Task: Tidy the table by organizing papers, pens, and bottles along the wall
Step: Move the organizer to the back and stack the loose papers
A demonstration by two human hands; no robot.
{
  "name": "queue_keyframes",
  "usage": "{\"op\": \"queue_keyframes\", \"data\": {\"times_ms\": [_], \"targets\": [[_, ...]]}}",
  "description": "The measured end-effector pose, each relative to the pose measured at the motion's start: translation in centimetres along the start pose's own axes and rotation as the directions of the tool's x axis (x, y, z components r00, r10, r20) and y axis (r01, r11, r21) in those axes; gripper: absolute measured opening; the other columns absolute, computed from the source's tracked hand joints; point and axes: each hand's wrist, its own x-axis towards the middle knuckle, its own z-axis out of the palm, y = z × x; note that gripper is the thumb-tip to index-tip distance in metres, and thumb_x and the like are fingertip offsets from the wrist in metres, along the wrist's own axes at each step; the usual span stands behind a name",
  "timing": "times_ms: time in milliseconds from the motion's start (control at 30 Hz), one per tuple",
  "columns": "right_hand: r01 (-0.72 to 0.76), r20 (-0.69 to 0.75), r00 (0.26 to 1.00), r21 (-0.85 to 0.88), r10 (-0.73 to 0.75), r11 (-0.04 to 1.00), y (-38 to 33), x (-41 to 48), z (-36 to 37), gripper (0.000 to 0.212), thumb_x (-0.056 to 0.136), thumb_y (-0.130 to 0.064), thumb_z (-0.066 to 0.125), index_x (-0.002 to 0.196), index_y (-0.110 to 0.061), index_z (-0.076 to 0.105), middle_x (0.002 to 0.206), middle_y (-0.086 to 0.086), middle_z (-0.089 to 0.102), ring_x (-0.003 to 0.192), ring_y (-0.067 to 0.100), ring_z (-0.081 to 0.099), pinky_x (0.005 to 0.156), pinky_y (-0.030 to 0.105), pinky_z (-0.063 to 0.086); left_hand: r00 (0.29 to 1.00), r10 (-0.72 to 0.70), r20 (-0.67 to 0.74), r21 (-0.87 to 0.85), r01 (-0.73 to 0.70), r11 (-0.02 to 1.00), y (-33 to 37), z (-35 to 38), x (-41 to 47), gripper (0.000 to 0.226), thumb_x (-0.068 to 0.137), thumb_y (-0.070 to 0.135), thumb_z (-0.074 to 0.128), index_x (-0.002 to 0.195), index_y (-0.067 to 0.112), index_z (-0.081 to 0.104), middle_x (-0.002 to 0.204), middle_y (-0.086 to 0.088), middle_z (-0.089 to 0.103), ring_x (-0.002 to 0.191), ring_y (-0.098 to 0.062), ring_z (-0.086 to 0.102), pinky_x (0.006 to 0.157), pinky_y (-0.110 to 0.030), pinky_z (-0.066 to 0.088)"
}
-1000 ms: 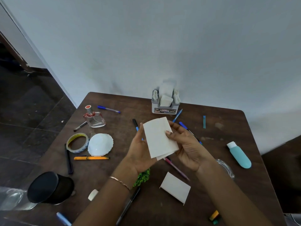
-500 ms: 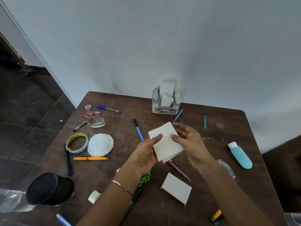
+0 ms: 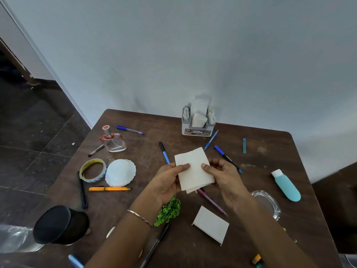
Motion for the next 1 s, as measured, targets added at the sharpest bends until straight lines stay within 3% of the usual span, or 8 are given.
{"op": "queue_keyframes", "data": {"times_ms": [133,267,333,400,700,800,900,1000], "targets": [[0.261,-0.107,0.941,-0.370,-0.320,0.891,0.2,0.9,0.0,0.015,0.084,-0.015,0.071,0.093,-0.024,0.062,0.096,-0.007,0.065,0.091,0.010,0.061,0.077,0.029,0.054,0.999,-0.038,-0.027,0.124,0.041,0.991,-0.2,0.3,-0.2,0.024,0.088,0.011,0.064,0.111,0.005,0.059,0.106,-0.016,0.071,0.094,-0.028,0.069,0.077,-0.039,0.058],[0.484,0.027,0.779,-0.660,-0.626,0.575,1.9,0.8,0.2,0.011,0.083,-0.015,0.067,0.091,-0.023,0.066,0.088,-0.012,0.060,0.084,0.003,0.057,0.073,0.023,0.050,0.998,0.024,-0.061,0.166,-0.014,0.986,-1.1,1.0,0.0,0.020,0.091,0.011,0.061,0.110,0.007,0.062,0.101,-0.015,0.072,0.088,-0.024,0.071,0.074,-0.036,0.059],[0.526,0.113,0.731,-0.721,-0.673,0.450,2.6,0.5,0.5,0.014,0.083,-0.016,0.067,0.096,-0.022,0.070,0.090,-0.011,0.058,0.082,0.003,0.056,0.072,0.020,0.046,0.996,0.065,-0.064,0.150,-0.055,0.987,-1.5,1.4,0.2,0.019,0.092,0.010,0.059,0.110,0.007,0.064,0.099,-0.013,0.073,0.088,-0.024,0.071,0.073,-0.035,0.059],[0.539,0.161,0.722,-0.741,-0.673,0.401,3.1,0.4,0.8,0.020,0.085,-0.018,0.067,0.103,-0.021,0.071,0.094,-0.007,0.059,0.085,0.005,0.056,0.072,0.020,0.047,0.994,0.094,-0.062,0.124,-0.086,0.989,-1.8,1.8,0.3,0.017,0.093,0.009,0.057,0.107,0.007,0.066,0.098,-0.014,0.074,0.088,-0.023,0.072,0.071,-0.033,0.059],[0.511,0.215,0.799,-0.735,-0.562,0.446,3.4,0.7,1.8,0.033,0.092,-0.030,0.058,0.125,-0.026,0.063,0.107,-0.008,0.061,0.095,0.003,0.054,0.081,0.021,0.048,0.996,0.067,-0.059,-0.072,-0.071,0.995,-2.2,2.2,0.9,0.030,0.097,0.008,0.038,0.114,0.000,0.061,0.097,-0.015,0.072,0.086,-0.022,0.070,0.061,-0.030,0.056],[0.500,0.200,0.826,-0.693,-0.527,0.520,3.5,0.8,2.0,0.034,0.094,-0.028,0.057,0.127,-0.029,0.057,0.110,-0.010,0.066,0.093,-0.002,0.057,0.084,0.019,0.050,0.995,0.039,-0.089,-0.149,-0.052,0.988,-2.1,2.1,1.5,0.029,0.096,0.017,0.040,0.112,0.005,0.061,0.097,-0.016,0.073,0.089,-0.026,0.069,0.074,-0.038,0.057],[0.451,0.177,0.877,-0.623,-0.447,0.639,2.9,1.7,1.7,0.033,0.093,-0.019,0.058,0.122,-0.033,0.053,0.113,-0.012,0.066,0.095,-0.003,0.060,0.076,0.010,0.049,0.992,0.050,-0.112,-0.110,-0.062,0.992,-1.6,1.9,2.5,0.022,0.094,0.018,0.051,0.112,0.009,0.060,0.105,-0.017,0.071,0.098,-0.030,0.068,0.081,-0.041,0.056],[0.440,0.122,0.866,-0.644,-0.485,0.625,1.9,3.5,1.1,0.032,0.086,-0.017,0.066,0.112,-0.032,0.055,0.104,-0.015,0.066,0.092,-0.002,0.061,0.079,0.018,0.052,0.988,0.108,-0.107,-0.031,-0.112,0.993,-0.7,1.9,3.9,0.017,0.095,0.005,0.048,0.108,0.006,0.058,0.098,-0.015,0.070,0.088,-0.026,0.067,0.078,-0.039,0.055]]}}
